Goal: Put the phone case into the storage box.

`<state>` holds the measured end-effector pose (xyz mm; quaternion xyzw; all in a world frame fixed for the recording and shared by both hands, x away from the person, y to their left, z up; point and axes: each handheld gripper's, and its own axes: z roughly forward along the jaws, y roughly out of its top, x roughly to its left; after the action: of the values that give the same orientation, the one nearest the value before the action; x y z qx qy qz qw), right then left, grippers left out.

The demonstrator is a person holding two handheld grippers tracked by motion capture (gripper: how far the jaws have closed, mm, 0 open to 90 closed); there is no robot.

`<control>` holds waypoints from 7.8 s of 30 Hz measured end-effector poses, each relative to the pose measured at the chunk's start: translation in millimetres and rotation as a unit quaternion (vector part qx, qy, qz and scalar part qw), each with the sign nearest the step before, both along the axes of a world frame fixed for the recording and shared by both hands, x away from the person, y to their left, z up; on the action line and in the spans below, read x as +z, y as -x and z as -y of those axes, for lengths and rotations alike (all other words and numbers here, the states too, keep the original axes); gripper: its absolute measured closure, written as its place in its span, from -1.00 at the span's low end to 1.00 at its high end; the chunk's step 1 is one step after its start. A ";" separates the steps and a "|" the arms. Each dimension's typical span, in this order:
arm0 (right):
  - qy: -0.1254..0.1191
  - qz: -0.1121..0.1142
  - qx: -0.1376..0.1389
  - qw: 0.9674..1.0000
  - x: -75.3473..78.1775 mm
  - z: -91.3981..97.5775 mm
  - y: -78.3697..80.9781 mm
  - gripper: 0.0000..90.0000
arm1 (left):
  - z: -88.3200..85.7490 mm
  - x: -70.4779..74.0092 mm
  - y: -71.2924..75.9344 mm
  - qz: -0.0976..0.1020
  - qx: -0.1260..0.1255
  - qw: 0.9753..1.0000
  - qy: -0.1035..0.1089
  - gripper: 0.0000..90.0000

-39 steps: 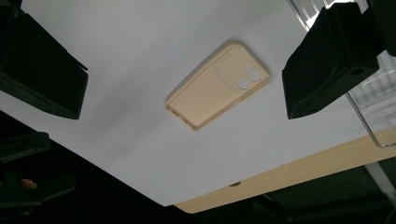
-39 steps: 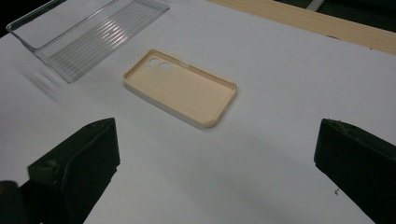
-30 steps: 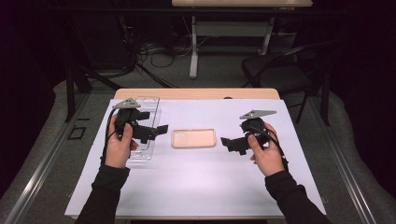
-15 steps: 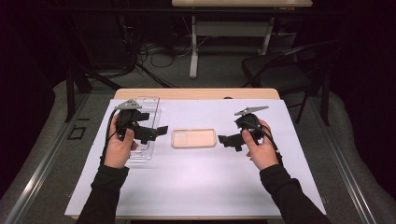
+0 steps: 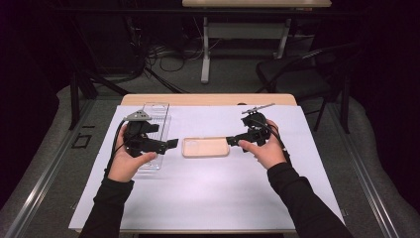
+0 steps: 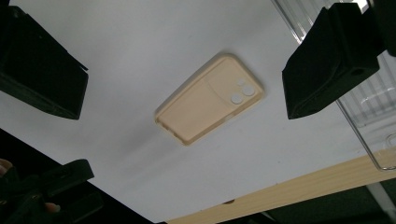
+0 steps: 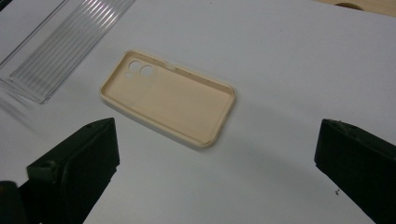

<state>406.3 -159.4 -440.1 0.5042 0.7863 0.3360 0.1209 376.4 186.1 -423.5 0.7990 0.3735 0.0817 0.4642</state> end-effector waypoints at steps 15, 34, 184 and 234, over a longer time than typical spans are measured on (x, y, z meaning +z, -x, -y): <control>0.029 -0.011 -0.005 0.999 -6.7 -24.1 -17.6 -0.86 | -2.7 -0.6 1.0 0.008 0.008 1.000 -0.002 -0.99; 0.055 -0.054 -0.043 0.996 -18.5 -35.9 -54.3 -0.66 | -12.1 -1.4 -0.1 0.001 0.020 1.000 0.013 -0.98; 0.072 -0.206 -0.172 0.961 -87.7 -55.8 -80.0 0.90 | -17.7 -7.4 -3.2 -0.007 0.027 1.000 0.011 -0.96; 0.038 -0.219 -0.186 0.957 -83.3 -45.1 -80.1 0.92 | -18.5 -8.3 -3.7 -0.009 0.030 0.999 0.012 -0.96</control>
<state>486.4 -114.3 -523.4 0.6979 0.6979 0.1587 0.0250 380.1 204.5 -431.8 0.7824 0.4021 0.0836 0.4681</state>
